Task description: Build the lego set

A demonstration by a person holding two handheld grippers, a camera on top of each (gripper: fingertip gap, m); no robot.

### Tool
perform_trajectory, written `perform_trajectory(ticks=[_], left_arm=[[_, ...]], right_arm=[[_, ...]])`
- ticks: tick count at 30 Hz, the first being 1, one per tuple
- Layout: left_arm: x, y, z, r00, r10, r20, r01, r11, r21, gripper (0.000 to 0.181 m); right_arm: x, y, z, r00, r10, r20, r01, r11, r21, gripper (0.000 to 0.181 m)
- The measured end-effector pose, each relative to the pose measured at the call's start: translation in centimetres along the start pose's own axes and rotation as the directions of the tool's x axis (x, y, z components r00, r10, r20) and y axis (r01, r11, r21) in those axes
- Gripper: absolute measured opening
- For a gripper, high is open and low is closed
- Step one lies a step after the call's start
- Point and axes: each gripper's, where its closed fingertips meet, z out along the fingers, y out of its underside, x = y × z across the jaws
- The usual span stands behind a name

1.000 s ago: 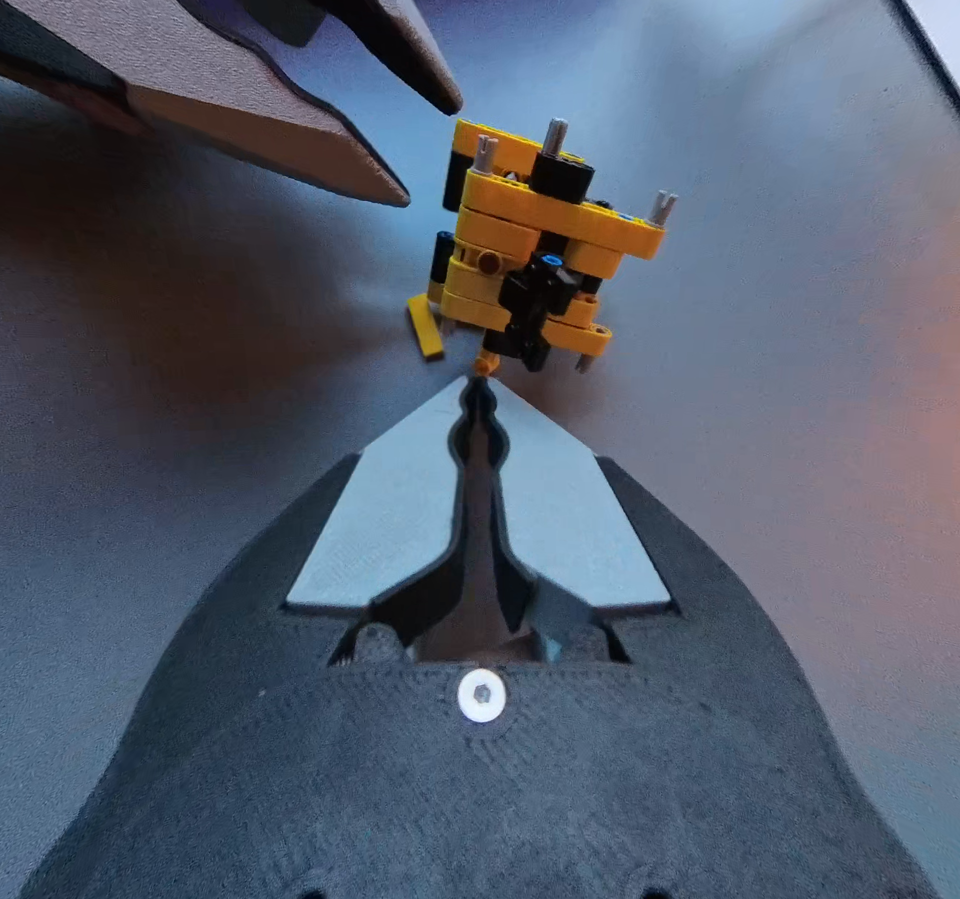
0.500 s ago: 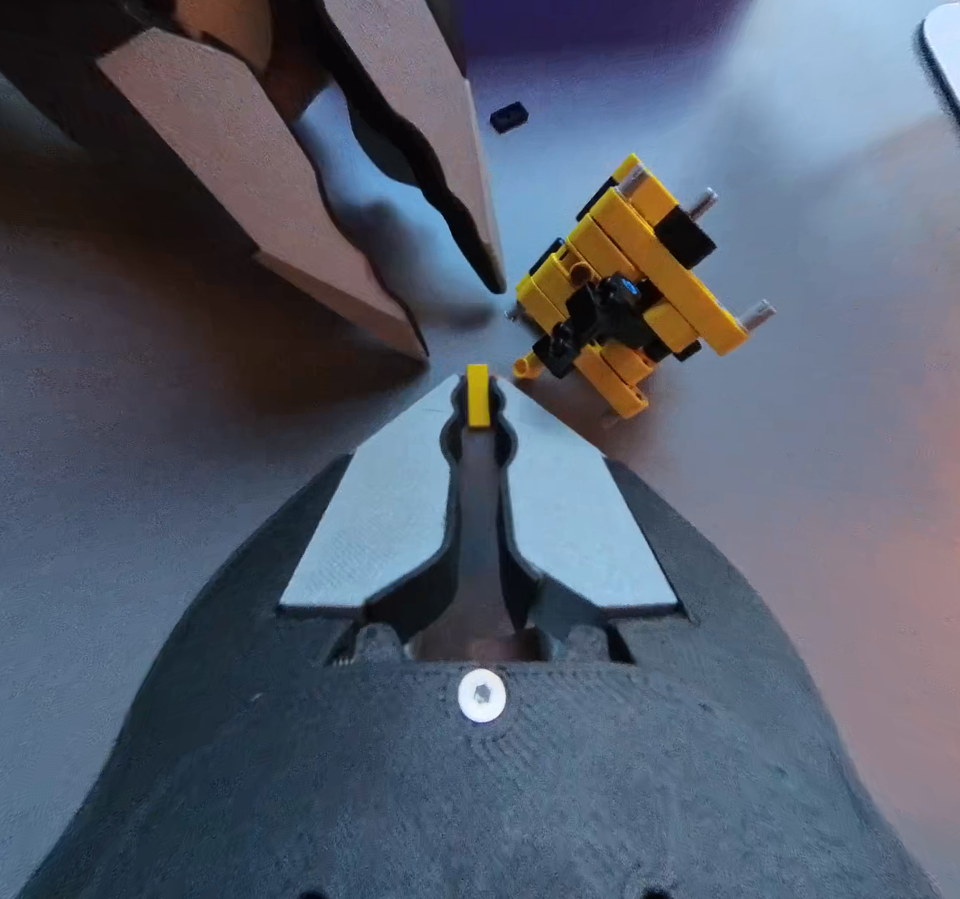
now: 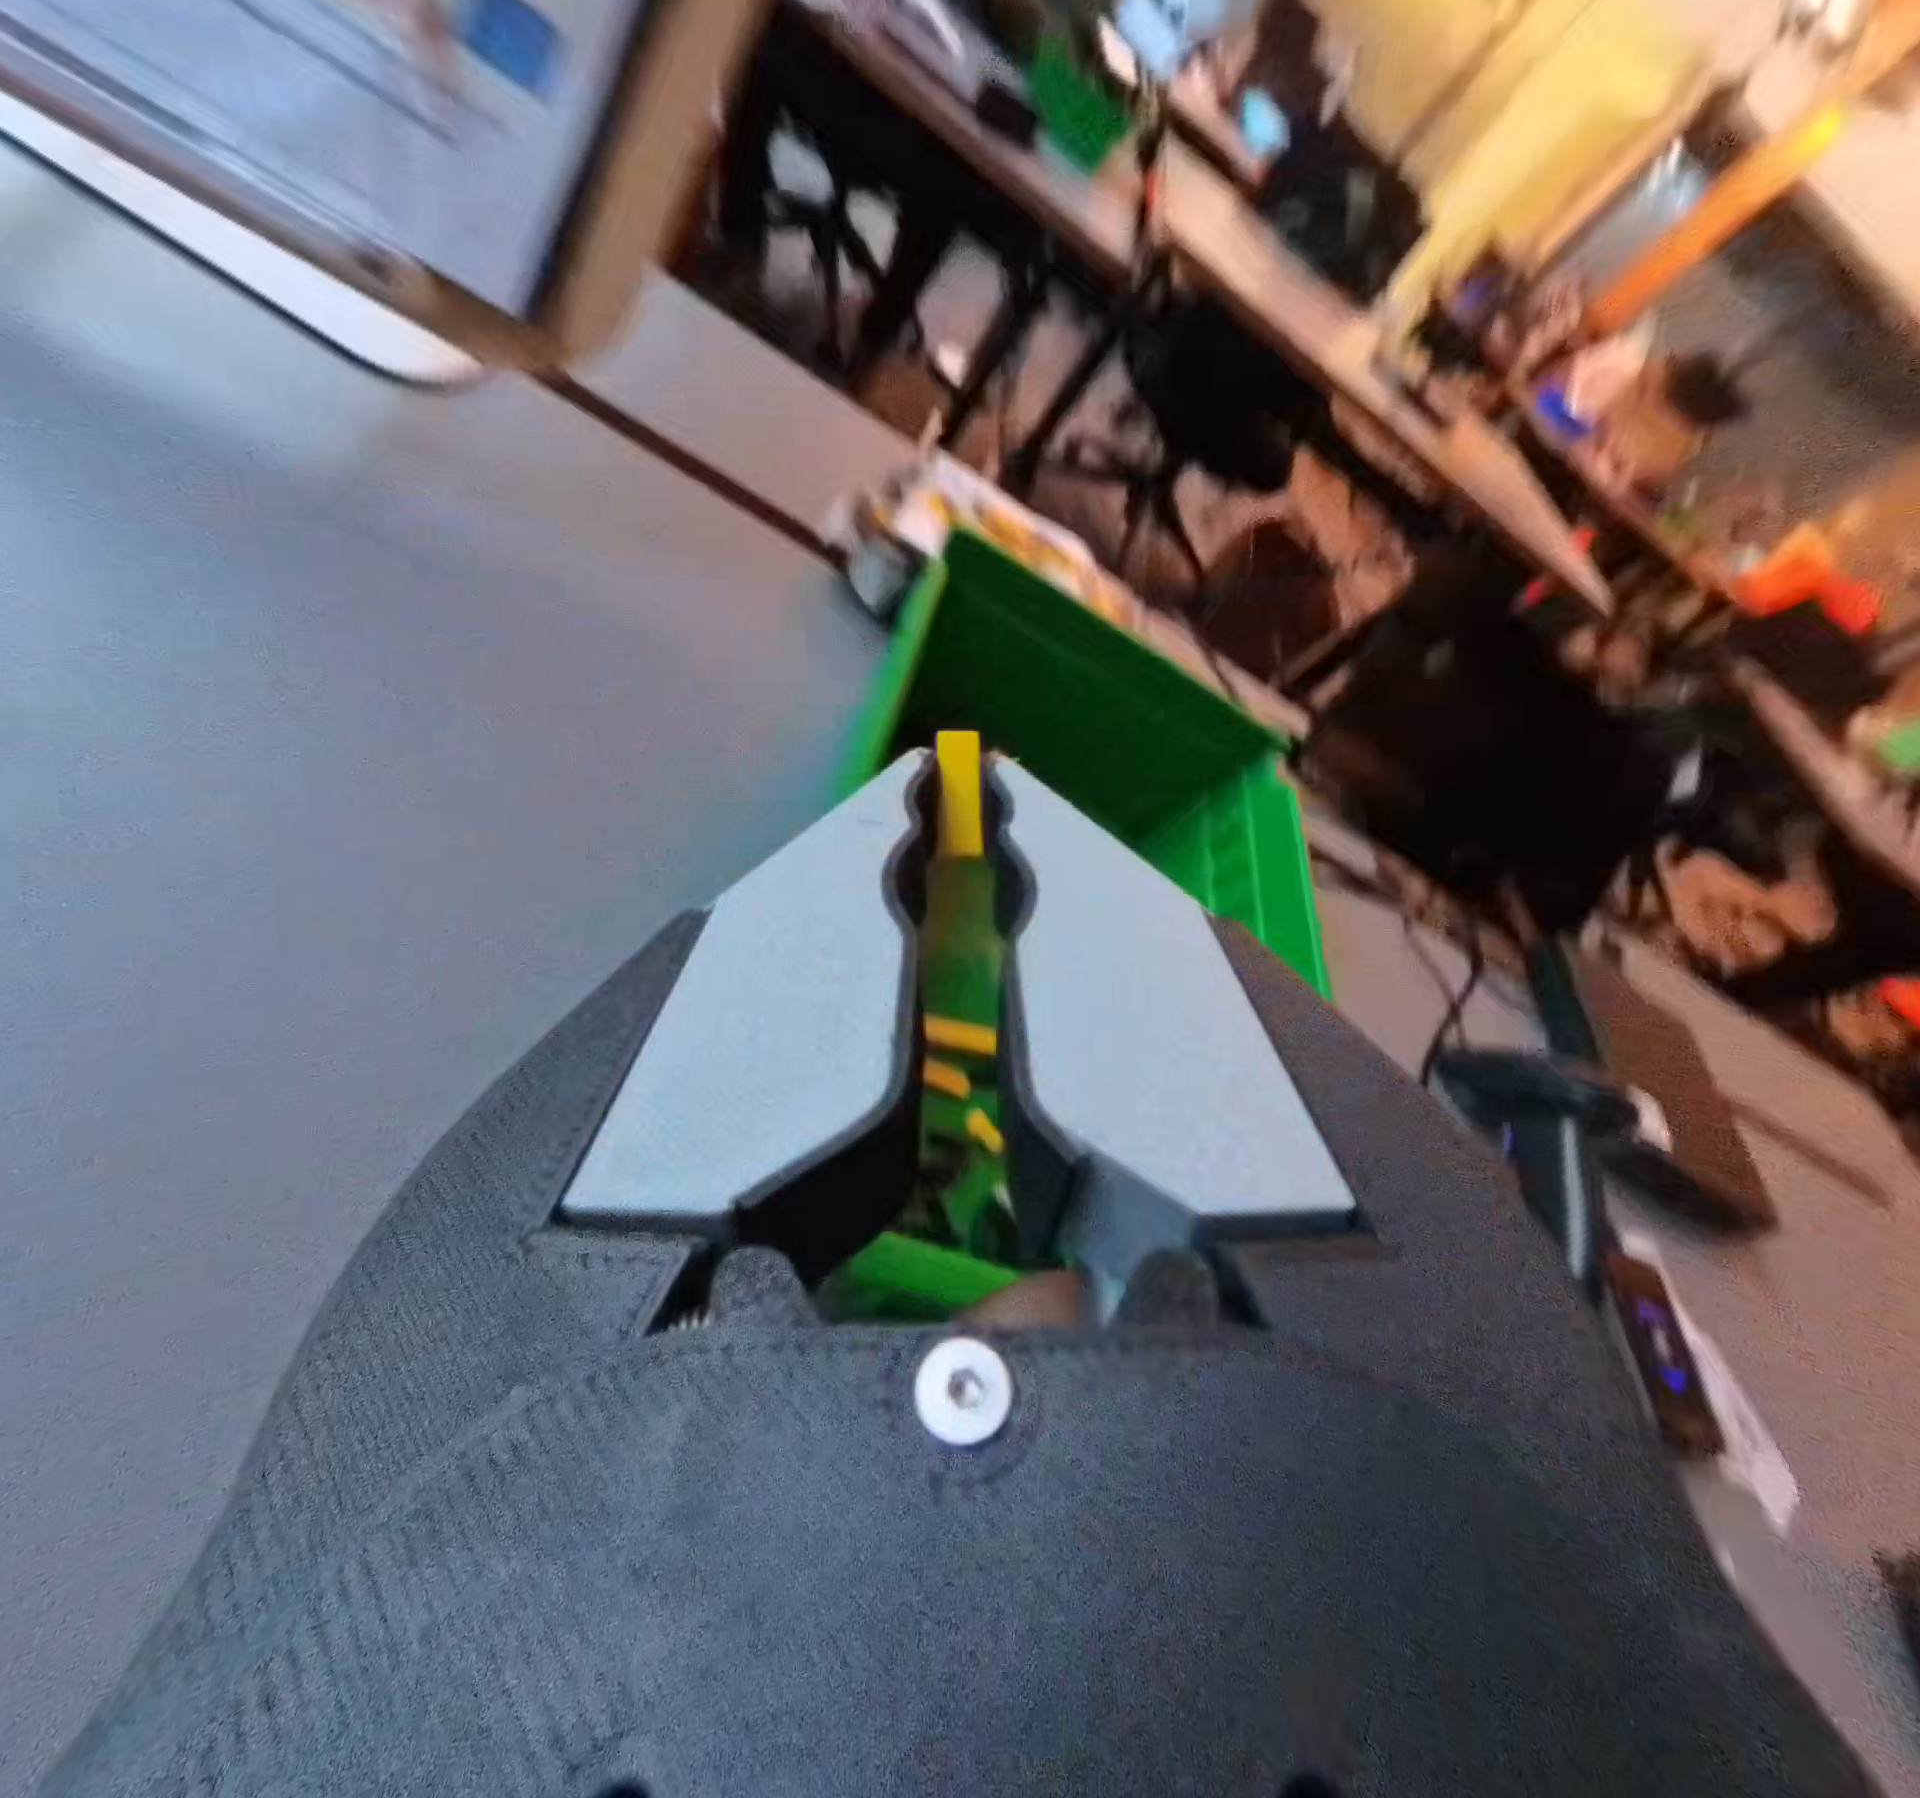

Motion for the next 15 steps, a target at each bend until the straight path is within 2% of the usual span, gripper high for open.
perform_trajectory(ticks=[1, 3, 4, 5, 8, 9, 11, 13, 15], left_arm=[[0.1, -0.5, 0.0, 1.000, 0.004, -0.001, -0.004, 1.000, 0.028, 0.025], [0.0, -1.0, 0.2, 1.000, 0.010, 0.025, -0.011, 0.998, 0.055, 0.024], [-0.3, -1.1, 0.3, 0.999, 0.011, 0.043, -0.013, 0.998, 0.054, 0.024], [-0.4, -1.1, 0.4, 0.999, 0.010, 0.051, -0.012, 0.999, 0.049, 0.024], [-0.8, -0.9, 0.8, 0.998, -0.013, 0.056, 0.011, 0.999, 0.030, 0.025], [-0.9, -0.9, 0.8, 0.999, -0.023, 0.047, 0.021, 0.999, 0.032, 0.025], [-1.0, -0.9, 0.9, 0.998, -0.059, 0.024, 0.058, 0.998, 0.031, 0.027], [-1.2, -0.9, 1.0, 0.995, -0.097, 0.001, 0.097, 0.995, 0.028, 0.026], [-1.4, -1.0, 1.4, 0.992, -0.128, -0.022, 0.128, 0.991, 0.025, 0.025]], right_arm=[[2.3, 2.5, 1.0, 0.999, 0.044, -0.006, -0.044, 0.993, -0.106, 0.005], [3.0, 7.7, 3.2, 0.987, 0.141, 0.081, -0.105, 0.934, -0.341, 0.038], [2.6, 9.1, 3.9, 0.978, 0.172, 0.115, -0.112, 0.909, -0.401, 0.040], [2.3, 9.4, 4.3, 0.977, 0.176, 0.124, -0.112, 0.906, -0.408, 0.040], [1.3, 7.4, 4.5, 0.986, 0.125, 0.110, -0.081, 0.938, -0.336, 0.042], [0.4, 6.5, 4.6, 0.986, 0.105, 0.128, -0.059, 0.945, -0.323, 0.046], [-2.8, 4.2, 4.6, 0.974, 0.071, 0.217, -0.008, 0.960, -0.280, 0.044], [-9.0, 0.1, 4.0, 0.914, 0.061, 0.401, -0.005, 0.990, -0.141, 0.035], [-16.9, -2.4, 2.8, 0.776, 0.041, 0.629, 0.002, 0.998, -0.067, 0.032]])
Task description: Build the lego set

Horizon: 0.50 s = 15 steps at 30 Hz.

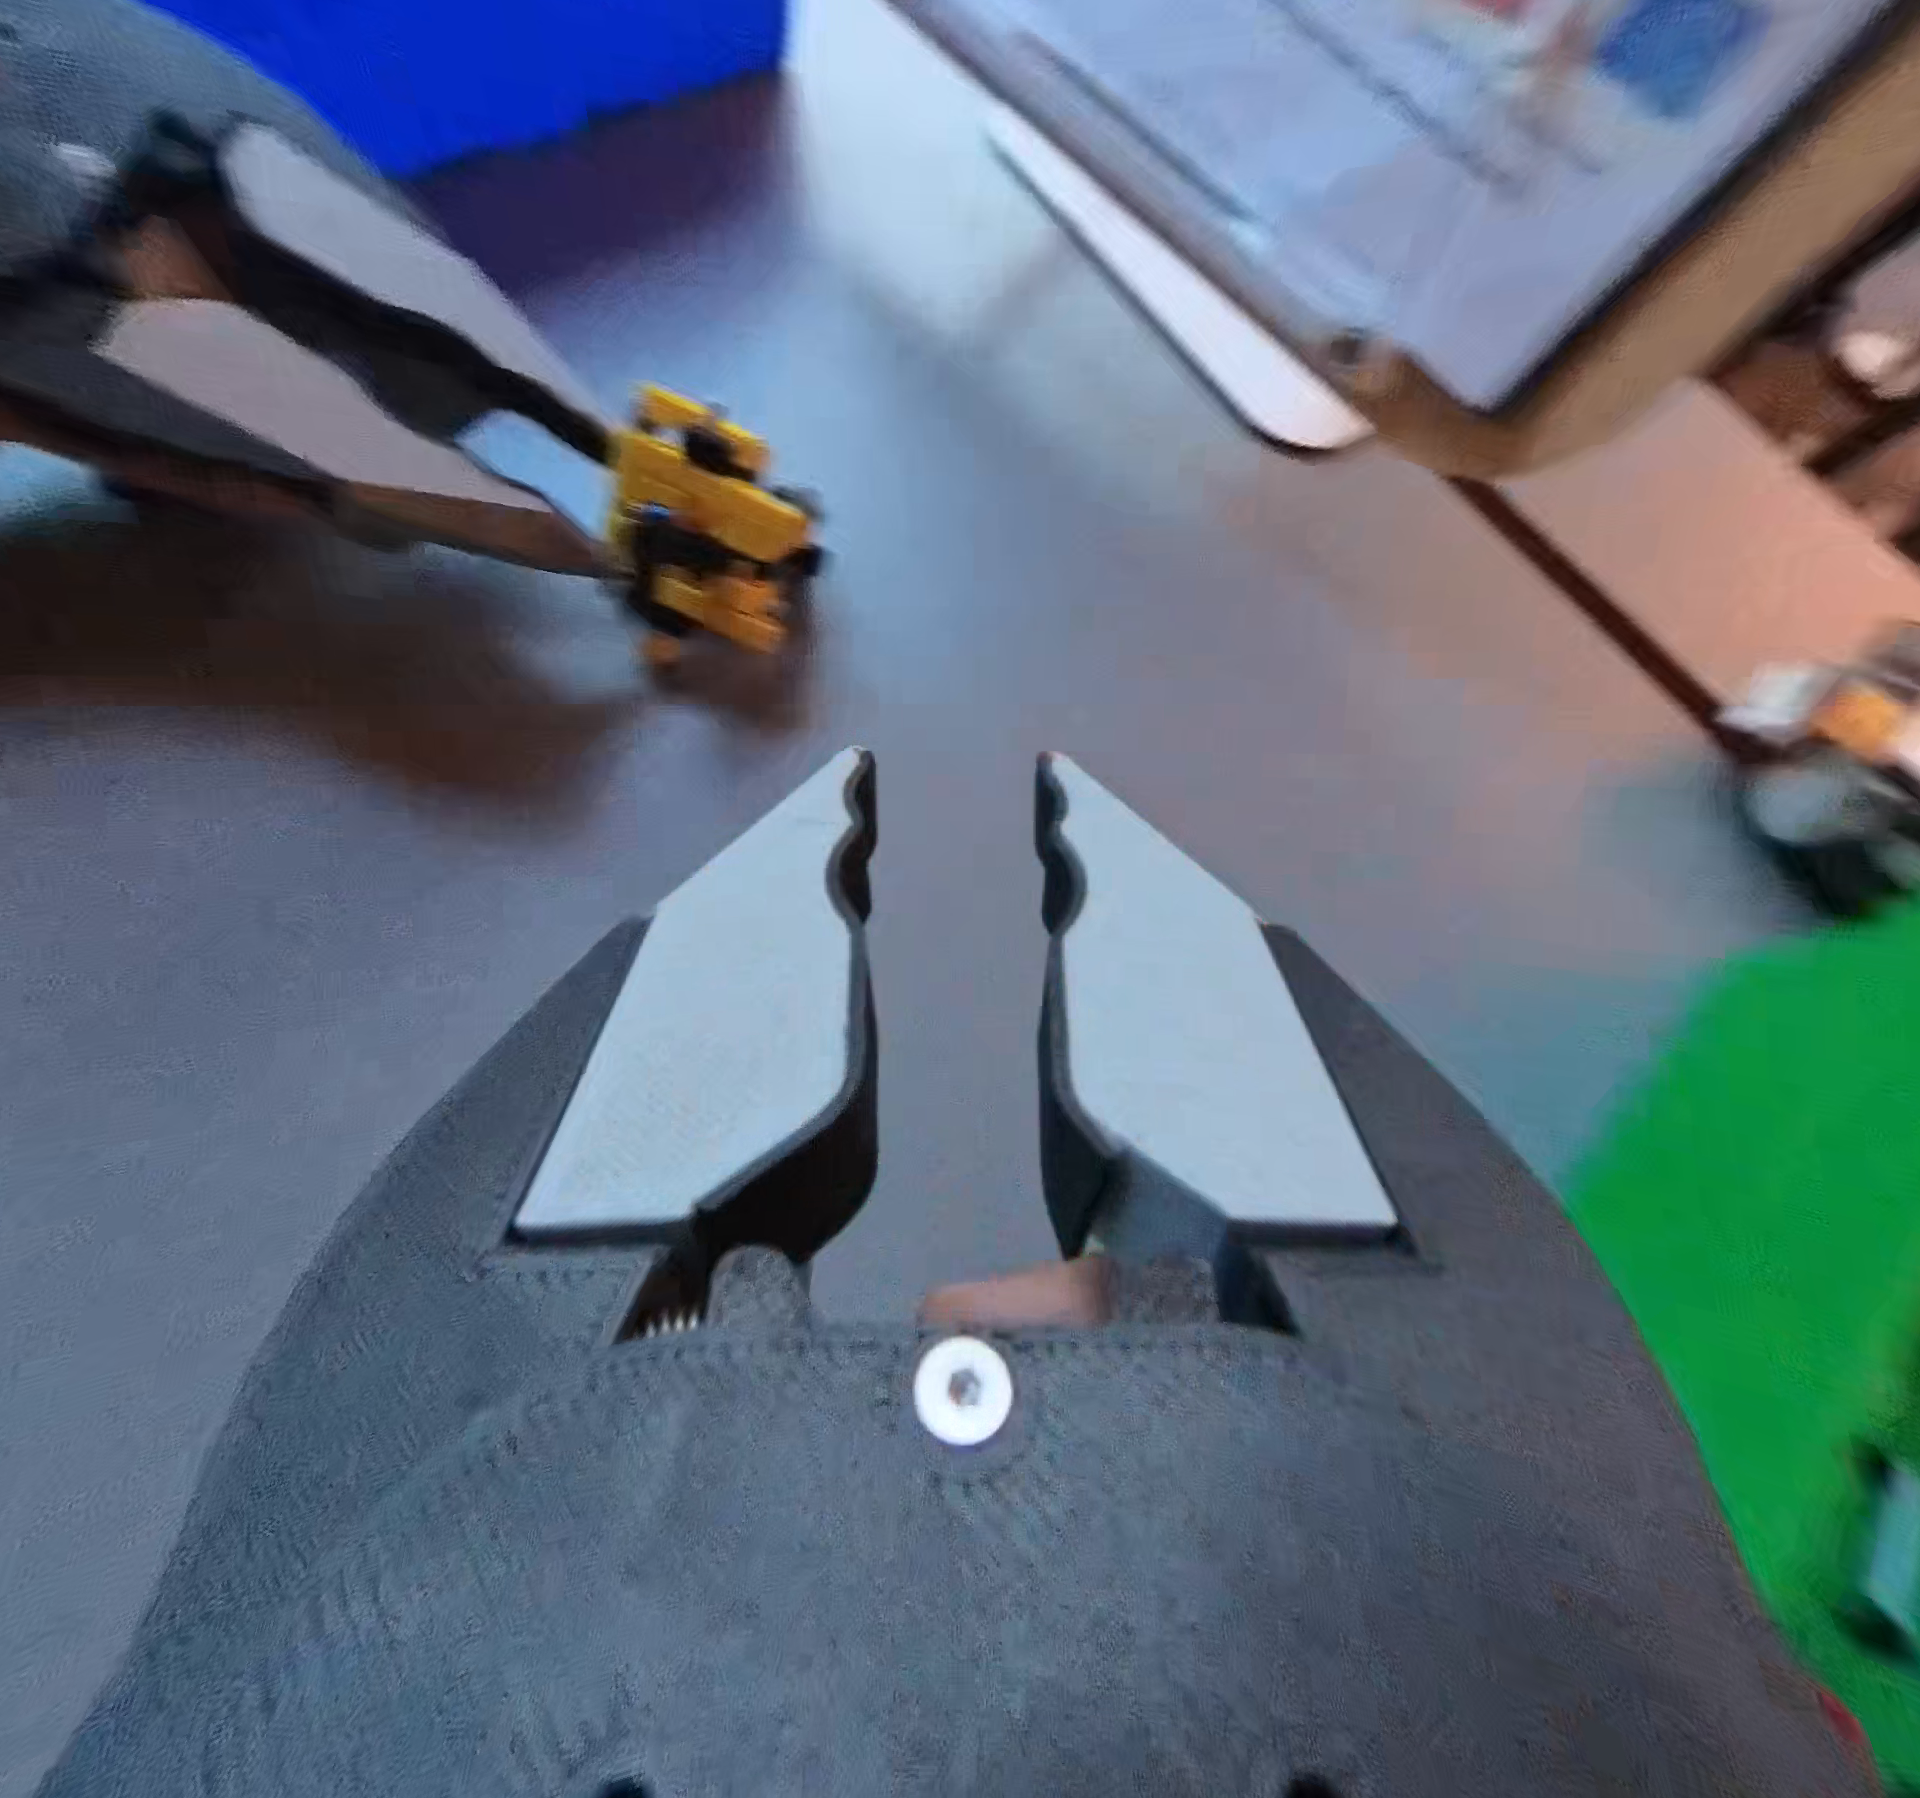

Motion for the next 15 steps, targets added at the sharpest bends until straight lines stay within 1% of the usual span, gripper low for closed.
perform_trajectory(ticks=[2, 3, 4, 5, 7, 9, 10, 11, 12, 13, 14, 15], left_arm=[[0.2, -0.3, 0.5, 0.999, -0.011, -0.041, 0.011, 1.000, 0.001, 0.025], [0.4, -0.6, 0.7, 0.998, -0.017, -0.068, 0.018, 1.000, 0.009, 0.031], [0.4, -0.7, 0.8, 0.996, -0.032, -0.085, 0.034, 0.999, 0.012, 0.033], [0.4, -0.9, 0.9, 0.994, -0.049, -0.096, 0.051, 0.999, 0.018, 0.033], [0.1, -1.2, 0.9, 0.991, -0.082, -0.104, 0.086, 0.996, 0.034, 0.026], [0.3, -1.8, 0.8, 0.991, -0.062, -0.123, 0.071, 0.995, 0.069, 0.016], [0.6, -2.1, 0.6, 0.993, -0.009, -0.120, 0.020, 0.995, 0.094, 0.011], [0.9, -2.3, 0.3, 0.992, 0.078, -0.100, -0.065, 0.990, 0.122, 0.010], [1.2, -2.4, 0.1, 0.979, 0.198, -0.050, -0.189, 0.972, 0.140, 0.010], [1.4, -2.0, 0.0, 0.942, 0.337, 0.008, -0.335, 0.934, 0.121, 0.009], [1.8, -1.7, -0.2, 0.879, 0.473, 0.069, -0.478, 0.872, 0.107, 0.009], [2.8, -1.5, -0.5, 0.796, 0.596, 0.103, -0.604, 0.789, 0.113, 0.008]], right_arm=[[-4.4, -0.8, 3.5, 0.988, -0.012, 0.154, 0.013, 1.000, -0.006, 0.032], [-5.7, -1.0, 5.0, 0.978, -0.015, 0.210, 0.016, 1.000, -0.003, 0.032], [-6.5, -1.1, 6.2, 0.968, -0.007, 0.252, 0.007, 1.000, 0.001, 0.032], [-7.1, -1.2, 7.2, 0.957, 0.018, 0.289, -0.021, 1.000, 0.008, 0.038], [-8.8, -1.8, 8.1, 0.904, 0.078, 0.421, -0.103, 0.994, 0.036, 0.034], [-10.0, -2.6, 8.2, 0.848, 0.103, 0.519, -0.163, 0.984, 0.071, 0.028], [-10.5, -2.6, 7.9, 0.829, 0.090, 0.552, -0.160, 0.984, 0.080, 0.030], [-10.7, -2.3, 7.5, 0.827, 0.061, 0.559, -0.124, 0.989, 0.076, 0.028], [-10.3, -1.9, 7.0, 0.848, 0.019, 0.530, -0.074, 0.994, 0.083, 0.023], [-9.5, -1.8, 6.4, 0.873, -0.021, 0.487, -0.040, 0.993, 0.114, 0.023], [-8.7, -1.8, 5.5, 0.888, -0.044, 0.457, -0.027, 0.989, 0.149, 0.023], [-8.0, -1.7, 4.7, 0.895, -0.050, 0.443, -0.027, 0.986, 0.167, 0.025]])
